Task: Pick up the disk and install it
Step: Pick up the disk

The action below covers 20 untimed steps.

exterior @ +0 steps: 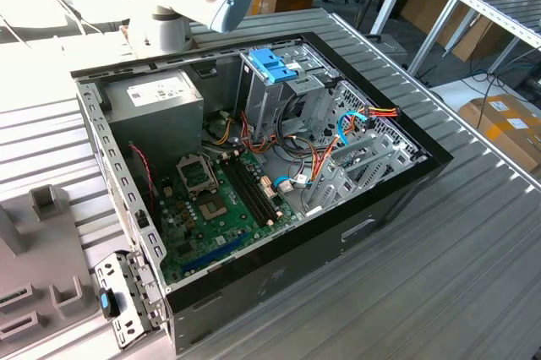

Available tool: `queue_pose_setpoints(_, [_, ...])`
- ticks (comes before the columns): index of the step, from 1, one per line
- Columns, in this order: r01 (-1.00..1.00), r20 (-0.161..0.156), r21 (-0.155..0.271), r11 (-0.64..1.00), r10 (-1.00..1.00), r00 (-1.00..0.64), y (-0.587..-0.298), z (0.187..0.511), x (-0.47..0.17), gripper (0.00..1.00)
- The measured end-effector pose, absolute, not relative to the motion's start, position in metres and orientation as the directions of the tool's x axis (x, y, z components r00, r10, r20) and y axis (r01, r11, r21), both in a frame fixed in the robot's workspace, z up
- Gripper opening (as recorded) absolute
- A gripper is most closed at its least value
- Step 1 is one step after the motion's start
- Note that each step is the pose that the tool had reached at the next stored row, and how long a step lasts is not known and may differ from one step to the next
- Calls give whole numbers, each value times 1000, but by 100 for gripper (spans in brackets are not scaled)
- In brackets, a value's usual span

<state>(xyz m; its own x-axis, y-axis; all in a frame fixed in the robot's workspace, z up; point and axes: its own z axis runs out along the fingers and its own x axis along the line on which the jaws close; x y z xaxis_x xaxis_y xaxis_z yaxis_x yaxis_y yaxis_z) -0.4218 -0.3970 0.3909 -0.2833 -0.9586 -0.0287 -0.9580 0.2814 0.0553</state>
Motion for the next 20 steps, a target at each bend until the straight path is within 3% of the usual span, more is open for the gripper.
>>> queue_pose_setpoints(20, [-984,-29,55,169,-985,-171,-397,391,-422,11])
